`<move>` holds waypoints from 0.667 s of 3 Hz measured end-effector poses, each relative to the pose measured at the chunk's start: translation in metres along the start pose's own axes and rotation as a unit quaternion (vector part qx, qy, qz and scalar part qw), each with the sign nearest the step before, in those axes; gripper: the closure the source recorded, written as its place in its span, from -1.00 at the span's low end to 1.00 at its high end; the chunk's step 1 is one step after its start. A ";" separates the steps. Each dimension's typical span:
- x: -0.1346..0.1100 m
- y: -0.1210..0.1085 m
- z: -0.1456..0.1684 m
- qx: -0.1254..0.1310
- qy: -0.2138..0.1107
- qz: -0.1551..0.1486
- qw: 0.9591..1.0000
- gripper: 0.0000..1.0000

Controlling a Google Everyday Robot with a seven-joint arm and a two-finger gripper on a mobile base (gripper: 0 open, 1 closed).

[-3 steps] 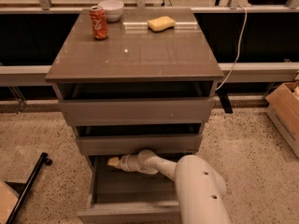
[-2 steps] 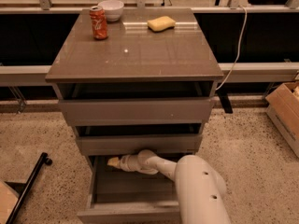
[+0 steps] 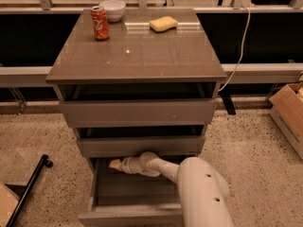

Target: Pick orange from bottom drawer and place on counter

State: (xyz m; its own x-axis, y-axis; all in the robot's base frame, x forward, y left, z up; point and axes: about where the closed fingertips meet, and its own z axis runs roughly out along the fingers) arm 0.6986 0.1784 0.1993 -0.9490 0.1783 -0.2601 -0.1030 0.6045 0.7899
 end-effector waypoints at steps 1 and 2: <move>0.000 0.000 0.000 0.000 0.000 0.000 1.000 0.65; 0.000 0.000 0.000 0.000 0.000 0.000 1.000 0.20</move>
Offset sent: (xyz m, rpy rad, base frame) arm -0.1135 -0.0123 -0.1005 -0.1053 0.5843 0.3330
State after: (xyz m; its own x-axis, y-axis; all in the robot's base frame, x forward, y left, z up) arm 0.6985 0.1784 0.1993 -0.9490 0.1782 -0.2601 -0.1029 0.6045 0.7899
